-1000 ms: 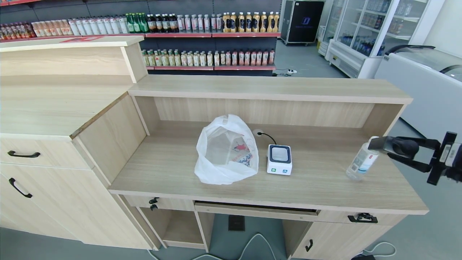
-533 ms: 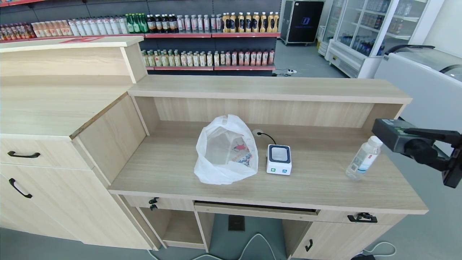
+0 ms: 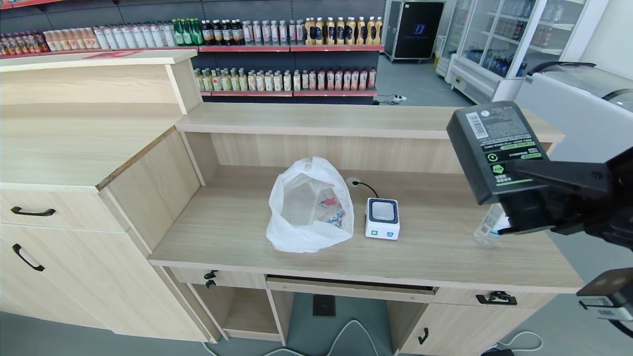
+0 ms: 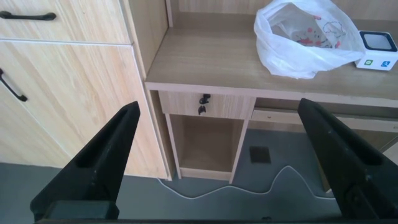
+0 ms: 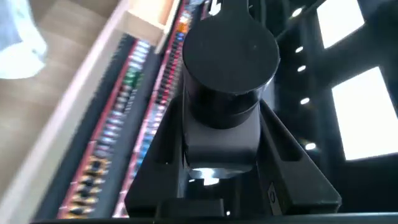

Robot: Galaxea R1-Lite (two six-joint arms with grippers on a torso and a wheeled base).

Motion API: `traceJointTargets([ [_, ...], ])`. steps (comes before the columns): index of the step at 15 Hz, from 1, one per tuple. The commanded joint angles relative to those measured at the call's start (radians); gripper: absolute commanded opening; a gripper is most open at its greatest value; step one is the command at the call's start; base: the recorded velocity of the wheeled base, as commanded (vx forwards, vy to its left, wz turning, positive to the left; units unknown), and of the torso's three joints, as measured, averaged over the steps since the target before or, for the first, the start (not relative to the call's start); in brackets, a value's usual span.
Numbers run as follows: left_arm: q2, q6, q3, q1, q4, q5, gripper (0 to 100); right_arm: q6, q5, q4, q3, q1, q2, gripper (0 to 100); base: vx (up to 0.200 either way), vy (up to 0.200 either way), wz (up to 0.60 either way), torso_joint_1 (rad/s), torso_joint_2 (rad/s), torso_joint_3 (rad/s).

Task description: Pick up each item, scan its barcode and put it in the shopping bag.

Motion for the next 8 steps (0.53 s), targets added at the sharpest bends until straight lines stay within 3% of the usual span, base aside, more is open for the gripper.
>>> traceJointTargets([
  [1,0.0,0.0,-0.001,0.0,0.001,0.0,100,-0.103,-0.031,-0.09,0.047,0.132,-0.018,0,0.0,0.0,0.0,0.0,0.0,0.0],
  [5,0.0,0.0,0.0,0.0,0.0,0.0,100,-0.221,-0.054,-0.167,0.107,0.261,-0.012,0,0.0,0.0,0.0,0.0,0.0,0.0],
  [8,0.0,0.0,0.0,0.0,0.0,0.0,100,-0.221,-0.079,-0.159,0.115,0.318,-0.002,0,0.0,0.0,0.0,0.0,0.0,0.0],
])
